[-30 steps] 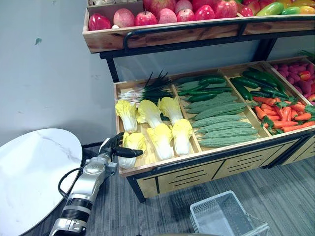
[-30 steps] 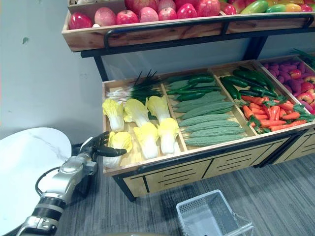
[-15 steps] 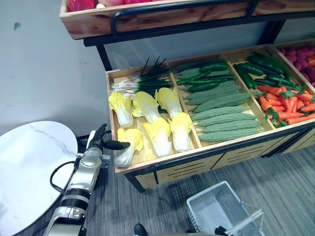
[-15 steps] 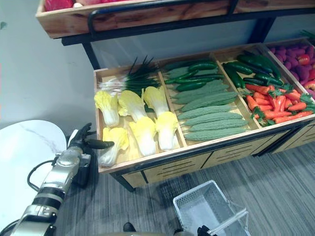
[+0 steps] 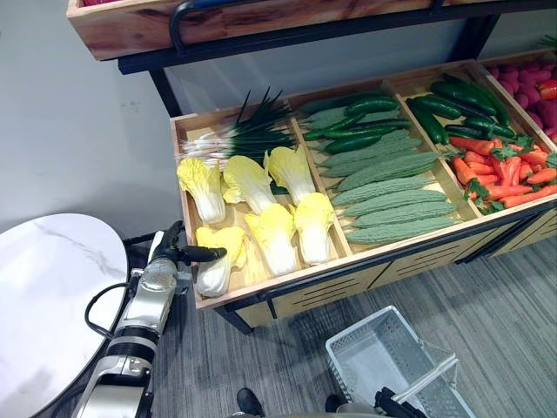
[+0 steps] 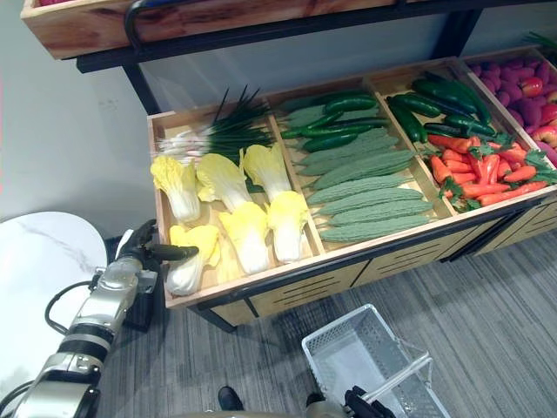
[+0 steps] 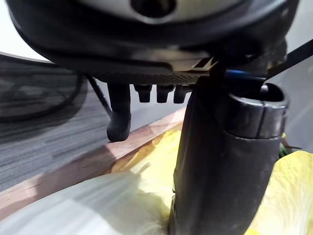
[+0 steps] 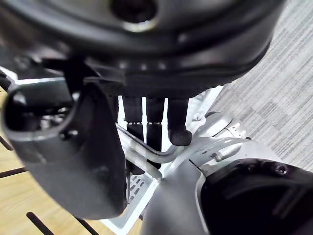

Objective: Pick vegetable in the basket

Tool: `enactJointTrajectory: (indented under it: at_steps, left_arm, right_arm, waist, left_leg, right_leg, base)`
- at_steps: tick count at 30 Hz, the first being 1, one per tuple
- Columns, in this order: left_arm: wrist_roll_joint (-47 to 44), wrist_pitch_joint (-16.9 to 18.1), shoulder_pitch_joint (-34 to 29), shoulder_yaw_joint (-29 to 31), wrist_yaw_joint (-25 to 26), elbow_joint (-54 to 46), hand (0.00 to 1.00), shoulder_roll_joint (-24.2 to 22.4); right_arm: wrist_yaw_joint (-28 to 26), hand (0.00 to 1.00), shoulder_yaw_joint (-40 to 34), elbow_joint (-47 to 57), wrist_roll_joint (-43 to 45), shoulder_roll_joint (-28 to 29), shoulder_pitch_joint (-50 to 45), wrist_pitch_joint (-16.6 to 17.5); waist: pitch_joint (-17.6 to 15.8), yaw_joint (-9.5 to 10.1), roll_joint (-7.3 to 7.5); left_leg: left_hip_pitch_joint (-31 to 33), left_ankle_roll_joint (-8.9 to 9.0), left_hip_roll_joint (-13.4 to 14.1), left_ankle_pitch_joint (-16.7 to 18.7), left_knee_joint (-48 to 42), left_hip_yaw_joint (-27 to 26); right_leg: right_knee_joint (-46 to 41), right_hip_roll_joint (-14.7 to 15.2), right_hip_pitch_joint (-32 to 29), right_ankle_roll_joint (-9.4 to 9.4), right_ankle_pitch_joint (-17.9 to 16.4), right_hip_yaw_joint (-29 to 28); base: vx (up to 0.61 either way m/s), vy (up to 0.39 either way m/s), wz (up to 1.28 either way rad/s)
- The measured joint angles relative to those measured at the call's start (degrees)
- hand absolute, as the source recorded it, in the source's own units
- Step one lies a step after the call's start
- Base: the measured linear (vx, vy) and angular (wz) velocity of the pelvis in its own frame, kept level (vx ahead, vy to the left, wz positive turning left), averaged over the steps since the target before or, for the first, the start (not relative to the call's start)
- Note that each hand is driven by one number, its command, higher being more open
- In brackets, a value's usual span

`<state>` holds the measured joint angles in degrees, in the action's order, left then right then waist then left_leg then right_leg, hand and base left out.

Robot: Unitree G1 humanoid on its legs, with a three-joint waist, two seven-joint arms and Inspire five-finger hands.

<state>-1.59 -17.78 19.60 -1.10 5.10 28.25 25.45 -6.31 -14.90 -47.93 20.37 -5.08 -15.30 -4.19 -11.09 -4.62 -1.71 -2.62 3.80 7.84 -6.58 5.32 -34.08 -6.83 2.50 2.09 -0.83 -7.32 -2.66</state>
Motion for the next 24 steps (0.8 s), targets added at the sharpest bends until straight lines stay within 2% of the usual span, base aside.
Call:
enactJointTrajectory:
  at_steps: [5,8,13,17,21,24]
  left_arm:
    - [0.1,-1.4,0.0,-3.1,0.0,-3.9,1.00,0.9]
    - [0.2,-4.1,0.0,-5.6,-0.3,-8.1,1.00,1.7]
    - [1.7,-6.7,0.0,-9.3,-0.8,-12.9,1.00,2.4]
    - [1.8,-6.5,0.1,-12.2,-4.5,-18.3,1.00,2.2]
    - [1.8,-6.0,1.2,-16.3,-8.2,-20.0,1.00,-0.6]
    - [1.8,-6.1,1.3,-16.6,-9.2,-20.0,1.00,-1.6]
  right_arm:
    - [0.0,0.00,-0.3,-0.1,0.0,0.1,0.0,0.3]
    - [-0.1,0.00,-1.7,-0.2,0.0,0.5,0.0,0.5]
    - [-0.1,0.00,-3.4,-0.7,0.0,1.0,-0.2,0.6]
    - [-0.1,0.00,-4.3,-1.5,-0.1,1.4,-0.2,0.6]
    - [-0.1,0.00,-4.4,-1.8,-0.1,1.6,-0.2,0.6]
    - [-0.1,0.00,-5.9,-1.9,-0.2,2.0,-0.6,0.5]
  waist:
    - [0.0,0.06,0.00]
    - [0.0,0.18,-0.03]
    - [0.1,0.36,-0.10]
    - [0.3,0.19,-0.07]
    - [1.2,-1.27,-0.40]
    - [1.6,-2.30,-0.98]
  left_leg:
    - [0.3,-0.21,-0.4,-0.1,0.2,0.1]
    - [0.5,-0.52,-0.7,-0.4,0.2,0.3]
    - [0.5,-0.86,-1.3,-0.6,0.2,1.0]
    - [0.5,-1.20,-1.4,-0.8,0.2,1.3]
    - [0.4,-1.41,-1.3,-1.0,0.2,0.9]
    - [0.3,-1.40,-1.0,-1.1,0.2,0.4]
  right_leg:
    - [-0.1,0.4,-0.2,-0.03,0.0,-0.1]
    - [-0.5,0.6,-0.5,-0.09,-0.1,-0.1]
    - [-0.9,1.1,-0.5,-0.24,-0.1,0.1]
    - [-1.1,1.1,-0.5,-0.27,-0.1,0.3]
    - [-1.7,0.7,-1.0,-0.27,-0.1,-0.3]
    - [-2.0,0.4,-1.3,-0.25,-0.1,-0.8]
  base:
    - [-0.08,-0.028,0.02]
    - [-0.06,-0.017,0.03]
    - [-0.05,-0.012,0.05]
    - [-0.04,-0.020,0.02]
    - [-0.05,-0.031,-0.09]
    - [-0.04,-0.041,-0.09]
